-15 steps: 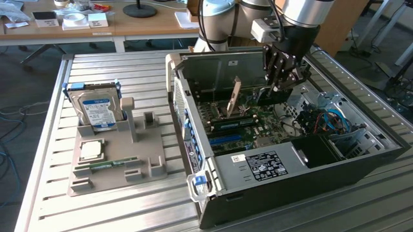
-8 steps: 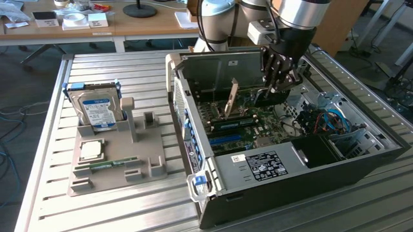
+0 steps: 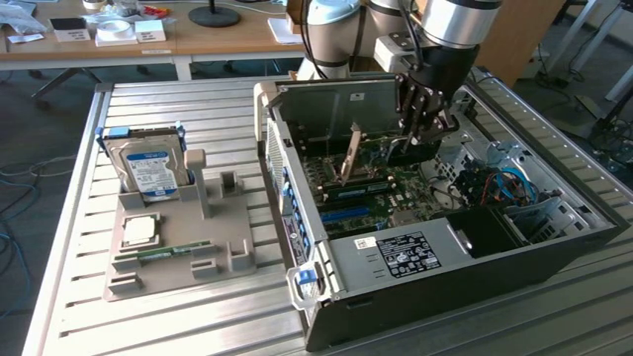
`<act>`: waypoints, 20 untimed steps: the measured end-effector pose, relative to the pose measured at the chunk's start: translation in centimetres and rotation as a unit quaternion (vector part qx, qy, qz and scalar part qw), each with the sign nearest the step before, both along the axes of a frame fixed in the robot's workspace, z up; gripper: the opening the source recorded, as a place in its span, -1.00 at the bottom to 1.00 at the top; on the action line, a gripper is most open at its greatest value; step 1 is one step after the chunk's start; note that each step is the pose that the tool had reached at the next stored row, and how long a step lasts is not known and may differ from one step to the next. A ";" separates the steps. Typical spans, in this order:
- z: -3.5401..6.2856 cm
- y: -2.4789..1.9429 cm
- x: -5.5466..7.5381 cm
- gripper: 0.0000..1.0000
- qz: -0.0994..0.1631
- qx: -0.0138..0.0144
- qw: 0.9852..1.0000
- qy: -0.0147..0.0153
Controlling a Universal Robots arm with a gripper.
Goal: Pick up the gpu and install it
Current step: 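Insert the gpu into the slot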
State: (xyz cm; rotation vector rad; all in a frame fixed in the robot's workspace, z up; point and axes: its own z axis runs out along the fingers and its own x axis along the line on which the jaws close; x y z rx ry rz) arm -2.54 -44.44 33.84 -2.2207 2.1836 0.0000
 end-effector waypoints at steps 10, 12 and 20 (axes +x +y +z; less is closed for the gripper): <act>-0.71 0.00 0.0 -0.47 0.000 0.000 1.000 0.000; -0.72 0.00 0.0 -0.47 0.000 0.000 1.000 0.000; -0.90 0.00 0.0 -0.47 0.000 0.000 1.000 0.000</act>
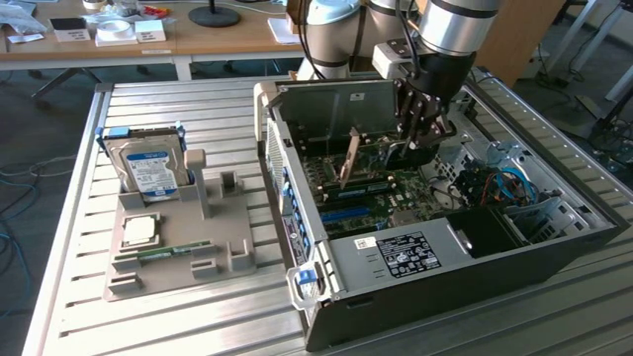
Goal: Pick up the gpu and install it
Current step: 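Insert the gpu into the slot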
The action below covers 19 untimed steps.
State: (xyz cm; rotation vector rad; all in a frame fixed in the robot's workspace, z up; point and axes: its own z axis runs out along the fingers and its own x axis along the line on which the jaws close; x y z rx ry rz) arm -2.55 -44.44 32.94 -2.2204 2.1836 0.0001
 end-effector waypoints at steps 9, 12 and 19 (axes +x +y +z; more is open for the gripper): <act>-0.14 0.00 -0.1 -0.47 0.000 0.000 1.000 0.000; -0.15 0.00 -0.2 -0.47 0.000 0.000 1.000 -0.001; -0.22 0.00 -0.2 -0.47 0.000 0.000 1.000 -0.001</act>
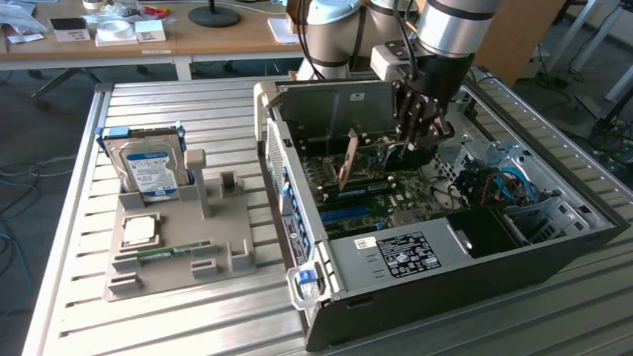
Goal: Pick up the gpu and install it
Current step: 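Insert the gpu into the slot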
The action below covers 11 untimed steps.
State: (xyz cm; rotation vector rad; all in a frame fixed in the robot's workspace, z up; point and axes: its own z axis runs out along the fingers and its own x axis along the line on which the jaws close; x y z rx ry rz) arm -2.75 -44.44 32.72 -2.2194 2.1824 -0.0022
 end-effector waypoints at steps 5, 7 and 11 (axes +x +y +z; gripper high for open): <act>-0.13 0.00 0.0 -0.47 0.000 0.000 1.000 0.000; -0.21 0.00 0.0 -0.47 0.000 0.000 1.000 0.000; -0.20 0.00 0.0 -0.47 0.000 0.000 1.000 0.000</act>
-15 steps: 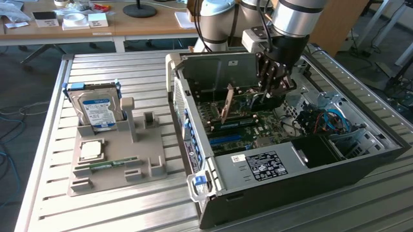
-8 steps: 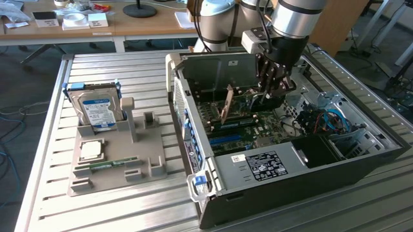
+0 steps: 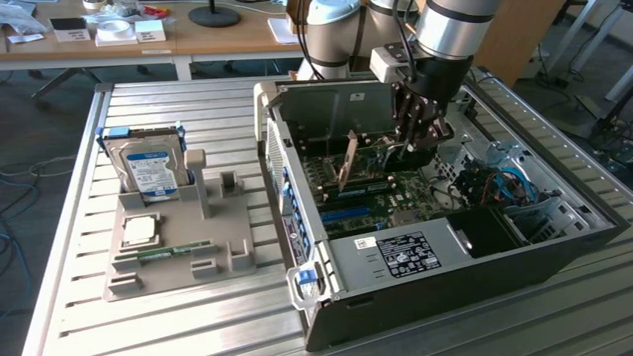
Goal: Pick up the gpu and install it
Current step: 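Insert the gpu into the slot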
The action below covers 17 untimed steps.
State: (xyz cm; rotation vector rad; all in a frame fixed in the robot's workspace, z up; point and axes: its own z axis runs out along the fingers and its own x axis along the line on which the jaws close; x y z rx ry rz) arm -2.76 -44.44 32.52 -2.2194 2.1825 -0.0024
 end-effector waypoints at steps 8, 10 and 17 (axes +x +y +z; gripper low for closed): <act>-0.02 0.00 -0.2 -0.47 0.000 0.000 1.000 -0.001; -0.01 0.00 -0.4 -0.47 0.000 0.000 1.000 -0.001; -0.09 -0.26 -0.5 -0.47 -0.003 0.000 1.000 -0.001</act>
